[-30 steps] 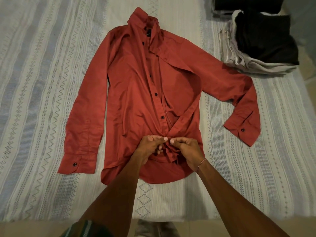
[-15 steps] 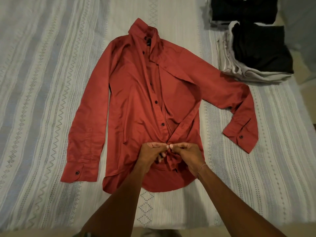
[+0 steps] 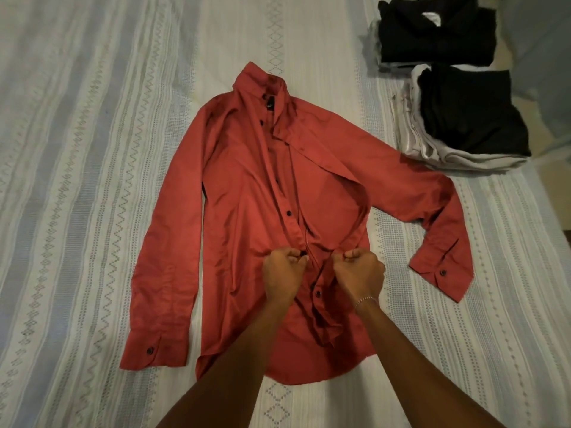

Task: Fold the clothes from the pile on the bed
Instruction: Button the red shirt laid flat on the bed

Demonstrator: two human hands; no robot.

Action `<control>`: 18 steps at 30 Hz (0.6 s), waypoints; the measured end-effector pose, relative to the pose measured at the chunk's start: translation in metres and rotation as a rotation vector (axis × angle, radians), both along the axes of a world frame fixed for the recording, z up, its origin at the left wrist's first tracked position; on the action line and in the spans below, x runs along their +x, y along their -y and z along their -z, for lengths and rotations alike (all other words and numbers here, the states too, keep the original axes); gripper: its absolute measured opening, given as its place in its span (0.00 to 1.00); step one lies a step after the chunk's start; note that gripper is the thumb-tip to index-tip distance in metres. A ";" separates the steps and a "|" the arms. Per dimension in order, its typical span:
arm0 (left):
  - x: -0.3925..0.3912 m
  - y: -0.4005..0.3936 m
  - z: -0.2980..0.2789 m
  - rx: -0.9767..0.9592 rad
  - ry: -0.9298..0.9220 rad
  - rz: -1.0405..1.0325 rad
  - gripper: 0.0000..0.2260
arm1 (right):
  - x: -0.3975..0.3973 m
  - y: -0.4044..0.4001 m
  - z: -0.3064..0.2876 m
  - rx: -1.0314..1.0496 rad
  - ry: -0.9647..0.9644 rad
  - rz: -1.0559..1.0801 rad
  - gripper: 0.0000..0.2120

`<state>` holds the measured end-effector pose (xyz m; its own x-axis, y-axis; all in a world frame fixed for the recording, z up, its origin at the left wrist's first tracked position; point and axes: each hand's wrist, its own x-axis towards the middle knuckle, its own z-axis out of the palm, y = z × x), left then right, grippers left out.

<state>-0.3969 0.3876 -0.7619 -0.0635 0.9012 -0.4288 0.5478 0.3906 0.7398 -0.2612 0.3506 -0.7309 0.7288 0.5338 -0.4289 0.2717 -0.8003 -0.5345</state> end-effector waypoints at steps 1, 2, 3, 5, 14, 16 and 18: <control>0.002 0.000 0.000 -0.011 -0.011 -0.012 0.07 | 0.000 0.001 -0.001 -0.011 -0.008 0.020 0.09; 0.002 0.000 0.001 -0.026 -0.013 -0.022 0.07 | 0.000 0.001 -0.001 -0.019 -0.008 0.027 0.11; 0.003 -0.002 0.002 -0.031 -0.013 -0.024 0.06 | 0.000 0.000 -0.001 -0.025 0.002 0.023 0.13; 0.003 -0.002 0.002 -0.037 -0.011 -0.020 0.06 | -0.002 -0.002 -0.001 -0.050 0.023 -0.003 0.18; 0.001 -0.006 -0.003 -0.064 0.148 -0.030 0.09 | 0.001 -0.002 -0.003 -0.049 0.104 -0.032 0.07; -0.004 -0.005 -0.006 -0.106 0.204 -0.052 0.07 | 0.004 0.004 -0.010 0.060 0.108 -0.012 0.04; -0.005 -0.004 -0.009 -0.140 0.243 -0.083 0.07 | 0.002 0.010 -0.015 0.210 0.081 -0.051 0.03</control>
